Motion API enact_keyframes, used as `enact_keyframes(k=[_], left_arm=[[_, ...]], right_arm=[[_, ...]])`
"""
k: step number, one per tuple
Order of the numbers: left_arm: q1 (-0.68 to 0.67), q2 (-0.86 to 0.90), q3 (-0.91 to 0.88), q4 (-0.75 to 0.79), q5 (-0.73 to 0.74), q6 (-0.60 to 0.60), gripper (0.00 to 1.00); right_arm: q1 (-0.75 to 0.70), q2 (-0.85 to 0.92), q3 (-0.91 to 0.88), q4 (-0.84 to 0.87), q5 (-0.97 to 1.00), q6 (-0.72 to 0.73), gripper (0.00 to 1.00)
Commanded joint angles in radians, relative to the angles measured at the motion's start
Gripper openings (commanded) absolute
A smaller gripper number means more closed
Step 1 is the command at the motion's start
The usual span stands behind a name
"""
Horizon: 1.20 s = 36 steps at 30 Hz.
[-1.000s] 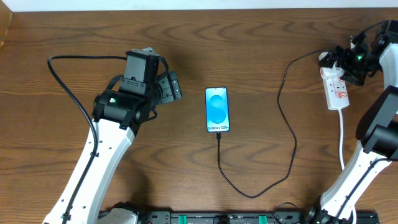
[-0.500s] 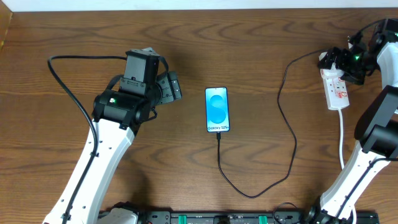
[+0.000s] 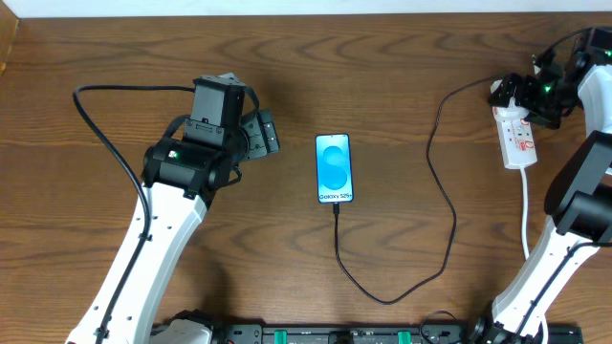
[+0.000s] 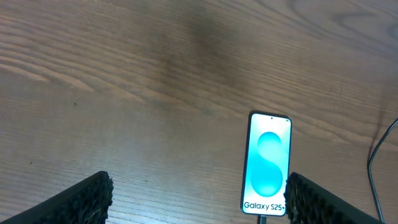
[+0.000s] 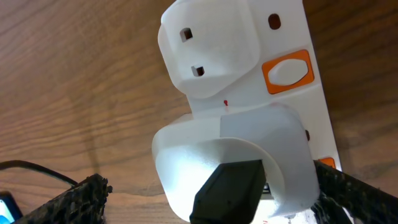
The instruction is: Plug charger to phone and switch on socket
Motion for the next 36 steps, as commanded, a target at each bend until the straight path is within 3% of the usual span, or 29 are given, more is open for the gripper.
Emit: enact_keyframes(k=[1,36], left_arm=[[0.002,-0.003,0.004,0.000,-0.013,0.009,0.88],[0.002,-0.003,0.004,0.000,-0.013,0.009,0.88]], right_arm=[[0.012,-0.017,-0.020,0.004,0.002,-0.019,0.99],[0.012,-0.017,-0.087,0.000,-0.137,0.026,0.99]])
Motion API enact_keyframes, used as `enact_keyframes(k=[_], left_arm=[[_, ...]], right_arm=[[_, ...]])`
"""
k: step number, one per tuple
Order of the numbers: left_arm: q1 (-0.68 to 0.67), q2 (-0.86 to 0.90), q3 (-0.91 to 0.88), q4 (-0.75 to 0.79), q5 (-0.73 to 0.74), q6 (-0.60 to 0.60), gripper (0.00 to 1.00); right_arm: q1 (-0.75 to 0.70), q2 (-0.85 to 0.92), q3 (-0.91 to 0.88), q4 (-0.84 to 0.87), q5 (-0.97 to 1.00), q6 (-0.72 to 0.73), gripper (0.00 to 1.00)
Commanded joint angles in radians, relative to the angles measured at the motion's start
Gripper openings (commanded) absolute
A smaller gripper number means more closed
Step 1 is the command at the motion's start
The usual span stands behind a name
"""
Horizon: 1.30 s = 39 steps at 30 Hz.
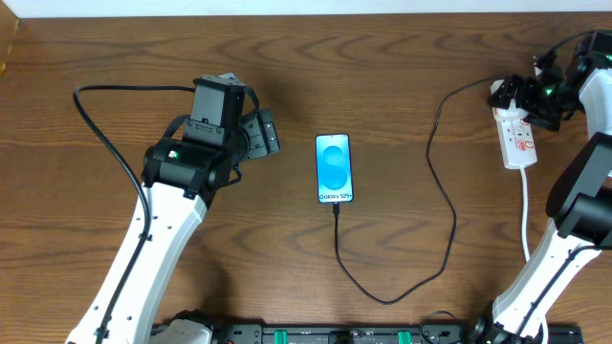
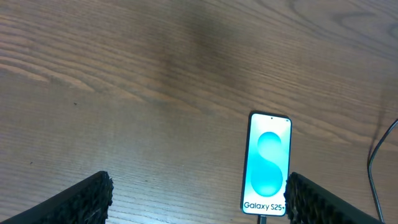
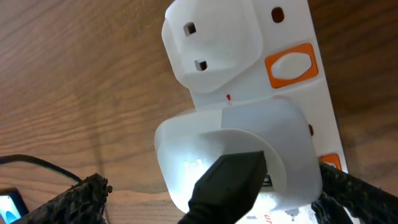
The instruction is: Plug charger to phone and switch on socket
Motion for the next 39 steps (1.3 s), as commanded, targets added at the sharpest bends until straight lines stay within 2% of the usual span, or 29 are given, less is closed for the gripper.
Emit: enact_keyframes(k=[1,9,21,27,39], left_arm=[[0.002,-0.003,0.004,0.000,-0.013,0.009,0.88],[0.002,-0.003,0.004,0.000,-0.013,0.009,0.88],[0.002,-0.003,0.004,0.000,-0.013,0.009,0.88],[0.002,-0.003,0.004,0.000,-0.013,0.009,0.88],[0.002,-0.003,0.004,0.000,-0.013,0.009,0.88]], right_arm=[[0.019,0.005,-0.043,-0.017,-0.101,0.024,0.99],[0.019,0.005,-0.140,0.049,-0.092,0.039,0.99],[0.018,-0.046,-0.136,0.008,0.150,0.209,0.99],[0.018,-0.153,-0.136,-0.045,0.305,0.298,0.99],[0.019,-0.495,-0.136,-0.253,0.311,0.263,0.99]])
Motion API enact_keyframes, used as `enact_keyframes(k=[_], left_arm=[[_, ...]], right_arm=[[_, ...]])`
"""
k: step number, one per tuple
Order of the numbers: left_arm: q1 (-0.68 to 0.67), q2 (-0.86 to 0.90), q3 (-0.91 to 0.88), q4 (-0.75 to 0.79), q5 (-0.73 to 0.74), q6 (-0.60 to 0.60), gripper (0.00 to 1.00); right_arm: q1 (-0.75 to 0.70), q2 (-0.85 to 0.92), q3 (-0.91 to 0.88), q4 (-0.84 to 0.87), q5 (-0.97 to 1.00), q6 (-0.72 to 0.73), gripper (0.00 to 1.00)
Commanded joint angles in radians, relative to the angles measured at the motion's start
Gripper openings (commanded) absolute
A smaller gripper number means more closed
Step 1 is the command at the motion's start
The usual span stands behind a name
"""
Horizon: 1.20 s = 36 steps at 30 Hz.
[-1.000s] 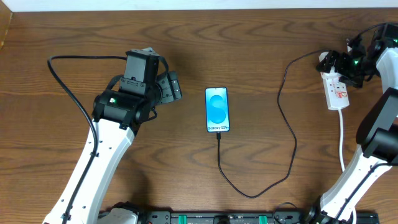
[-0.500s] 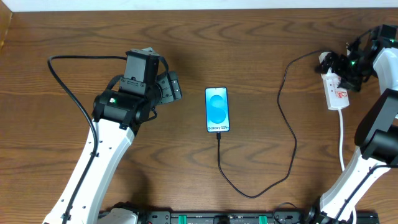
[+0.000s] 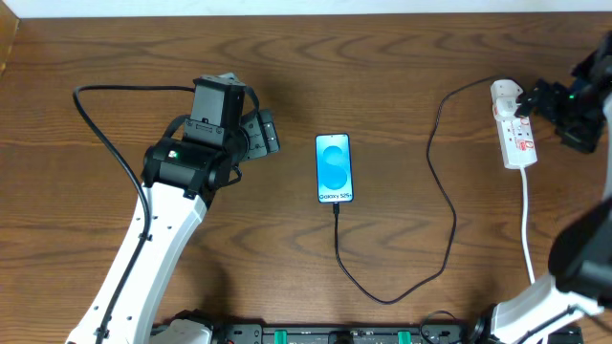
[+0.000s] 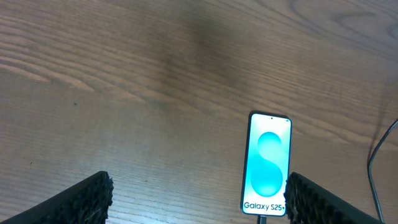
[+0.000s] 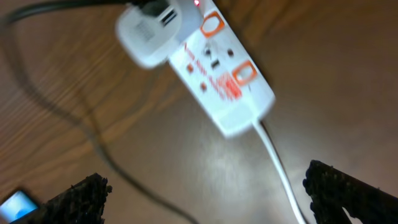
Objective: Plug charger to phone and switch on socket
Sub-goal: 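Lift the right gripper away from the power strip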
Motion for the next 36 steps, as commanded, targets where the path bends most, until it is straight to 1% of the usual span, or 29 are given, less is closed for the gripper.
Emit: enact_keyframes(k=[1,6,11,36], left_arm=[[0.002,-0.003,0.004,0.000,-0.013,0.009,0.88],[0.002,-0.003,0.004,0.000,-0.013,0.009,0.88],[0.002,-0.003,0.004,0.000,-0.013,0.009,0.88],[0.002,-0.003,0.004,0.000,-0.013,0.009,0.88]], right_arm=[[0.003,-0.141,0.007,-0.066,0.016,-0.002,0.99],[0.003,-0.264,0.007,-0.143,0.012,0.008,0.99],[0.003,-0.327,0.007,-0.146,0.013,0.008,0.99],[0.003,-0.332,0.006,-0.145,0.013,0.008,0.99]])
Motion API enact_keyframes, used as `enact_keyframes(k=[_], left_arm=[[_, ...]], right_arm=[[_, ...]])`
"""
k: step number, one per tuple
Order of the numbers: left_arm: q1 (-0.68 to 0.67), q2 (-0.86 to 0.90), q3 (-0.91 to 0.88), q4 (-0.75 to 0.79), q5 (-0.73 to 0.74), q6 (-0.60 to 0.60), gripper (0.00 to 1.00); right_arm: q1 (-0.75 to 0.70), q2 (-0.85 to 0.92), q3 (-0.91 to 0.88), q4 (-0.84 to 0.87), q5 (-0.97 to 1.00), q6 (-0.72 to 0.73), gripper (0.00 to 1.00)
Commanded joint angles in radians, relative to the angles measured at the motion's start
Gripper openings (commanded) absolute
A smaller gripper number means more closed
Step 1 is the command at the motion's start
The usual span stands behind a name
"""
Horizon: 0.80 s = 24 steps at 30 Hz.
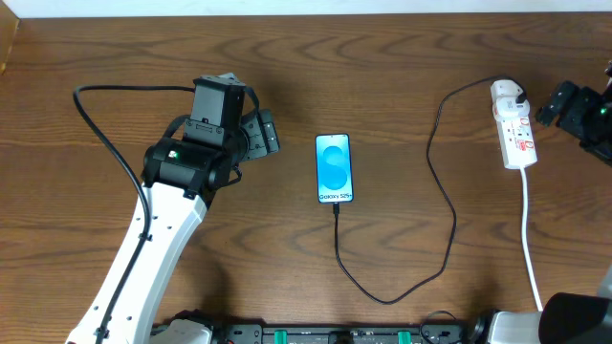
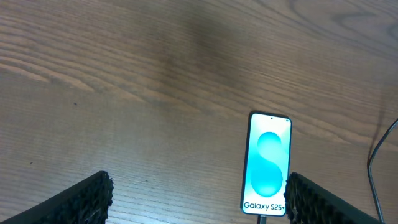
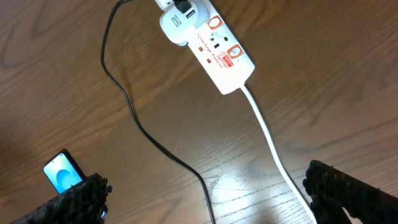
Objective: Plug charger to phone and switch on socket
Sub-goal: 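Lift the right gripper away from the power strip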
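The phone (image 1: 334, 168) lies face up mid-table with its screen lit. A black charger cable (image 1: 442, 205) runs from its near end in a loop to the white adapter (image 1: 504, 91), which sits in the white power strip (image 1: 517, 141). My left gripper (image 1: 268, 134) hovers left of the phone, open and empty; in its own view the phone (image 2: 268, 163) lies by the right finger (image 2: 317, 200). My right gripper (image 1: 562, 103) stands open right of the strip, apart from it. From high up its view shows the strip (image 3: 222, 55) with orange switches, the cable (image 3: 155, 143) and the phone (image 3: 61, 172).
The strip's white mains lead (image 1: 527, 229) runs down the right side toward the table's front edge. A black cable (image 1: 105, 143) of the left arm arcs over the table at the left. A black rail (image 1: 335, 334) lies along the front edge.
My right gripper has moved farther right of and above the power strip; its view now takes in the whole strip, cable and phone. The left arm, phone and cable are unchanged.
At first my right gripper was open close over the adapter end of the strip, and still there at the second moment. Then it stood off to the strip's right, and now farther off. The phone stayed lit with the cable in it; the left arm stayed still.
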Motion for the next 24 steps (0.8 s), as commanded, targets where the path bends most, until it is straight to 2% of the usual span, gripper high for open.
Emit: enact_keyframes(k=[1,13,20,24], left_arm=[[0.002,-0.003,0.004,0.000,-0.013,0.009,0.88],[0.002,-0.004,-0.001,-0.077,-0.021,0.021,0.88],[0.002,-0.064,-0.092,-0.075,-0.144,0.020,0.88],[0.002,-0.120,-0.163,-0.024,-0.176,0.021,0.88]], right_arm=[[0.003,-0.003,0.006,-0.001,0.005,0.005,0.99],[0.003,-0.003,0.006,-0.001,0.005,0.005,0.99],[0.003,-0.003,0.006,-0.002,0.005,0.005,0.99],[0.003,-0.003,0.006,-0.002,0.005,0.005,0.99]])
